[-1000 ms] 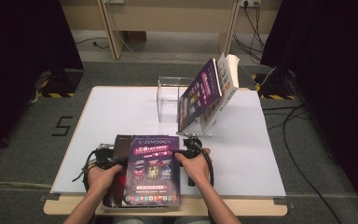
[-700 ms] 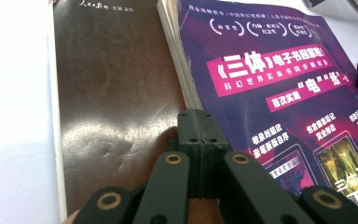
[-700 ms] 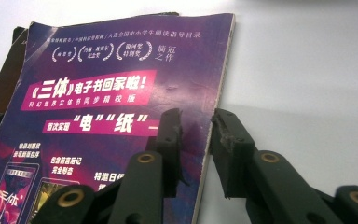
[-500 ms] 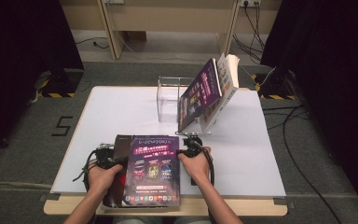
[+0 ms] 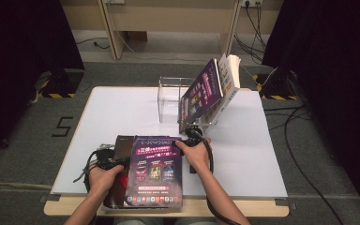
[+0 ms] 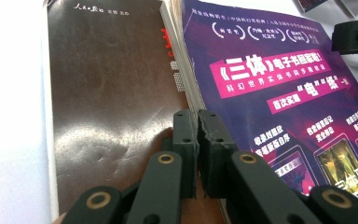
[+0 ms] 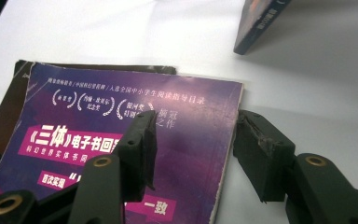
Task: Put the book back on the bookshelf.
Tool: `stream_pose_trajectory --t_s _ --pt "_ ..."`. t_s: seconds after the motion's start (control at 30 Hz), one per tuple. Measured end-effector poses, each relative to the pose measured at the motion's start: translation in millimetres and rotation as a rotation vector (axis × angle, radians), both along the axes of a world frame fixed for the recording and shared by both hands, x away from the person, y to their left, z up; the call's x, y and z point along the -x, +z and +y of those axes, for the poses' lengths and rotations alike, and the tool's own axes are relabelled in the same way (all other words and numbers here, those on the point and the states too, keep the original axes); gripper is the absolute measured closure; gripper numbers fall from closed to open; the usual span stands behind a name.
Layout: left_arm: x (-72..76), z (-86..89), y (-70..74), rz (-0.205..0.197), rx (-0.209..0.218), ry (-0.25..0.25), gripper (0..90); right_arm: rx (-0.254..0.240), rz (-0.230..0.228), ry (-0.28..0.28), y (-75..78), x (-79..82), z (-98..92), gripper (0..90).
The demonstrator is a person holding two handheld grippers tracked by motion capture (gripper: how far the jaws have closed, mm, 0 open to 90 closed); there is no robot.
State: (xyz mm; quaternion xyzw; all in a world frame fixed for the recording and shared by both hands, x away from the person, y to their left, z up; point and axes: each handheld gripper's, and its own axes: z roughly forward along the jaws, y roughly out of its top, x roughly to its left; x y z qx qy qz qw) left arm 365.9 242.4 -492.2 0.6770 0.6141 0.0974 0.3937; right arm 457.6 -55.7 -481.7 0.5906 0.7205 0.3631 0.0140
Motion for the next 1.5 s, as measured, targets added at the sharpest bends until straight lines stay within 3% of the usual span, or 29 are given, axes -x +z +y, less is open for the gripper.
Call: stream_pose_trajectory --t_s 0.07,0.27,0.4,0.53,0.6,0.67,0.8,0.87,0.97,1.17,1.33,1.5 --pt "-0.4 -0.2 0.2 0.002 -0.005 -0.004 85.6 0.01 0.003 0.009 0.5 -0.7 1.8 46.0" --pt "-2.2 -2.8 1.0 0.002 -0.022 -0.006 87.2 -0.023 0.012 -0.004 -1.3 -1.2 -0.3 47.3" --pt "-3.9 -2.7 1.3 0.011 -0.021 -0.011 88.6 0.02 -0.001 -0.036 -1.6 1.2 0.0 60.8" --pt "-4.7 -3.0 1.8 0.014 -0.027 -0.014 89.2 -0.011 0.017 -0.039 -2.3 -0.7 -5.1 65.8" --pt "-4.9 -2.4 1.7 0.017 -0.022 -0.015 89.2 -0.055 0.047 -0.044 -2.6 -3.7 -9.2 65.7" --pt "-4.9 -2.3 1.7 0.017 -0.021 -0.014 89.3 -0.067 0.062 -0.041 -2.1 -4.4 -10.5 65.3" --pt "-4.3 -2.5 1.5 0.01 -0.027 -0.015 89.2 -0.029 0.044 -0.021 -0.3 -2.6 -6.1 60.5" --pt "-4.6 0.6 1.4 0.015 -0.004 -0.009 87.9 -0.005 0.026 -0.009 0.4 -0.6 -2.3 57.0" --pt "-4.2 7.9 2.9 0.013 0.037 0.016 77.5 0.012 0.005 -0.005 0.4 2.1 0.5 55.0" --pt "-4.6 6.9 10.7 -0.016 0.066 0.023 70.5 0.018 -0.011 -0.006 0.1 4.3 1.5 53.9" --pt "-10.6 0.1 8.0 0.008 0.088 0.017 65.2 0.017 0.005 -0.004 1.4 5.6 2.2 52.6" --pt "-16.0 -2.8 3.8 0.033 0.082 0.015 64.0 0.021 0.0 -0.004 1.1 6.0 2.8 52.1"
